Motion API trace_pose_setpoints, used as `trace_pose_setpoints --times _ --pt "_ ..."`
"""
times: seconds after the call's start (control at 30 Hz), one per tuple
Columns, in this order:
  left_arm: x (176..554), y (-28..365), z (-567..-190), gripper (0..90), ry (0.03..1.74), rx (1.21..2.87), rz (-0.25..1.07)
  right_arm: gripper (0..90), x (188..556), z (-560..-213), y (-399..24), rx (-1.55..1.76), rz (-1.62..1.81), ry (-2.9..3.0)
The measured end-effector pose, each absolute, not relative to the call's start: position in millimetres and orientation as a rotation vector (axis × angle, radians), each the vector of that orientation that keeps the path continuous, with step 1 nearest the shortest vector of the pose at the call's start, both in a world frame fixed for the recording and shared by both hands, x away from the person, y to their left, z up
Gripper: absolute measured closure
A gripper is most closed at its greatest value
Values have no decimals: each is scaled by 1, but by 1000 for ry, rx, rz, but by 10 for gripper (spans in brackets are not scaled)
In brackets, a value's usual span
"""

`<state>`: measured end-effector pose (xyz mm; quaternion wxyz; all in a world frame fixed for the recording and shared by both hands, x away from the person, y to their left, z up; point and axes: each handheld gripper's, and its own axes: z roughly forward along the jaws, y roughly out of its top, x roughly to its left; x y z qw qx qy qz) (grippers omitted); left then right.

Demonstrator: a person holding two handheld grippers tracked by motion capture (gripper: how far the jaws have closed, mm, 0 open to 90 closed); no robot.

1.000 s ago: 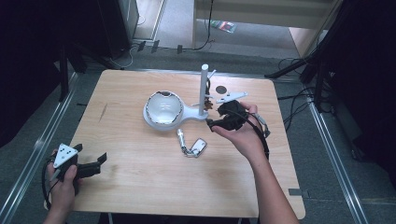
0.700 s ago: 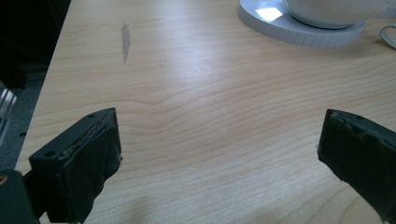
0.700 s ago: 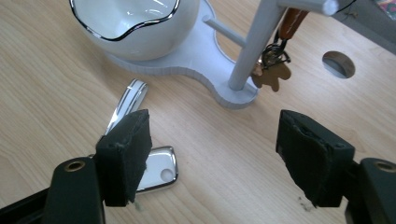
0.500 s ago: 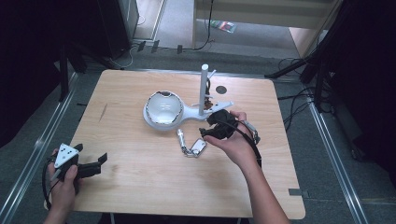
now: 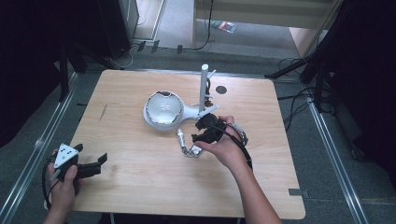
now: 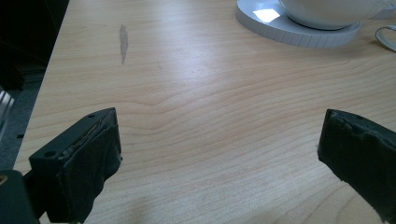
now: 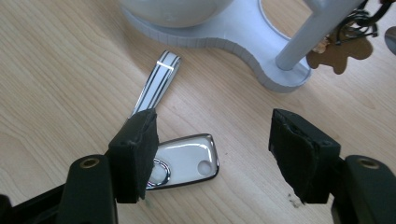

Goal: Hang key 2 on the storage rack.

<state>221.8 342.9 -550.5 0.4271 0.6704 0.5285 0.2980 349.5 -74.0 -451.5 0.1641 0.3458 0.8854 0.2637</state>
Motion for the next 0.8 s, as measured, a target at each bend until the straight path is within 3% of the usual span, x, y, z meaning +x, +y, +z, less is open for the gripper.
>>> trace_pose_setpoints --times 0.4,0.8 --pt "223 343 -550 0 1321 1677 740 343 350 -468 -44 1003 673 2583" --pt "223 343 -551 0 1319 1675 742 553 351 -490 -22 1041 551 2700"
